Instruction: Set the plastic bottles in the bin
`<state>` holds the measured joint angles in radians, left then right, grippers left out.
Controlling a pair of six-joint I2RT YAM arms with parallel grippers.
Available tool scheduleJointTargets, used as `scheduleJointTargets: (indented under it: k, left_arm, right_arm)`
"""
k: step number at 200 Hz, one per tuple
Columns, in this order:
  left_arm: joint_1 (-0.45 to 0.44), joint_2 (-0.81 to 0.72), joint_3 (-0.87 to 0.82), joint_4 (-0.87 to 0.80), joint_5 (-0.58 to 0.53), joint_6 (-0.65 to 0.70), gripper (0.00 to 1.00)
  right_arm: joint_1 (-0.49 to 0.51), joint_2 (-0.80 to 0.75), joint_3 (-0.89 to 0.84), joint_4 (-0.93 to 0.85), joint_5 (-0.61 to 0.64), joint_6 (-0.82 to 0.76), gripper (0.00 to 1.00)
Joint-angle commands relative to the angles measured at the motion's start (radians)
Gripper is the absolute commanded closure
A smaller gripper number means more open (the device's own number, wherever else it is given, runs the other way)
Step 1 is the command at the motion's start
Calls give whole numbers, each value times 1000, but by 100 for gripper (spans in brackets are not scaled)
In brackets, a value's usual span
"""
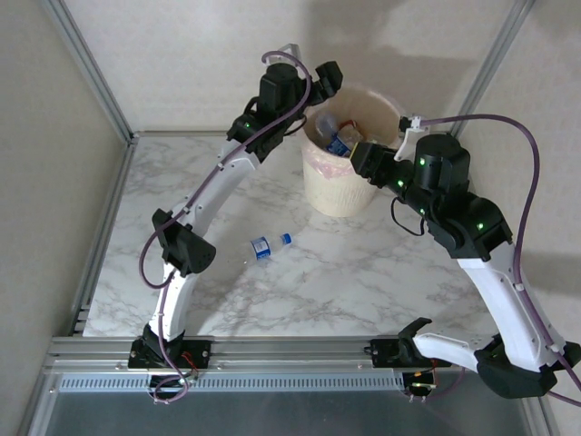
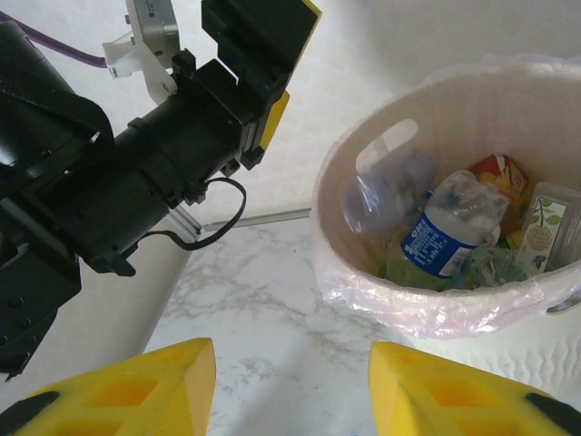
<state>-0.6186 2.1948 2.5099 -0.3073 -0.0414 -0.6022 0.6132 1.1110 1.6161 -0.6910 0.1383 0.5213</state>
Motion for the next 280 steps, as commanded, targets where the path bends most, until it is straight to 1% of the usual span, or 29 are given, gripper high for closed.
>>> scheduleJointTargets:
  k: [1, 24, 42, 52, 74, 92, 110, 123, 149, 168, 189, 216, 227, 251, 263, 280]
  left_arm:
    - [-4, -14, 28, -9, -40, 15, 0]
    - [-6, -73, 17, -77, -82, 49, 0]
    - [-7, -176, -66, -138, -147, 114, 1]
    - [-6, -262, -171, -146, -182, 157, 1]
    - [-6, -485, -489, -121, -234, 230, 2]
    - [-4, -650, -740, -102, -256, 251, 2]
    - [-3, -752, -938, -121, -261, 240, 3]
    - [-1, -793, -1065, -122, -221, 227, 1]
    - [-15, -768, -1215, -171, -129, 232, 1]
    - [-53, -727, -1298, -170, -88, 262, 0]
    - [-95, -674, -1343, -167, -106, 323, 0]
    - [-98, -603, -1333, -158, -146, 378, 0]
    - [-97, -588, -1326, -146, -157, 400, 0]
    - [-92, -551, -1313, -153, -157, 439, 1]
    - [-90, -535, -1317, -171, -167, 438, 0]
    - [-75, -548, -1349, -175, -141, 380, 0]
  right_arm:
    - [4, -25, -17, 28, 9, 25, 52]
    - [4, -27, -38, 22, 3, 30, 52]
    - [4, -17, -58, 20, -14, 25, 52]
    - [5, -13, -73, 27, -18, 25, 52]
    - [5, 0, -84, 62, -41, 14, 51]
    - [5, 36, -64, 76, -66, -1, 50]
    - [6, 73, -40, 76, -71, -10, 51]
    - [5, 83, -41, 90, -63, -10, 51]
    - [6, 116, -7, 99, -86, -18, 51]
    - [6, 126, 13, 87, -92, -21, 51]
    - [5, 110, 7, 87, -96, -18, 50]
    - [6, 90, -8, 87, -107, -5, 49]
    - [6, 80, -18, 88, -118, 2, 47]
    - [9, 55, -57, 92, -135, 20, 39]
    - [8, 44, -77, 92, -139, 31, 35]
    - [10, 44, -102, 86, -175, 44, 35]
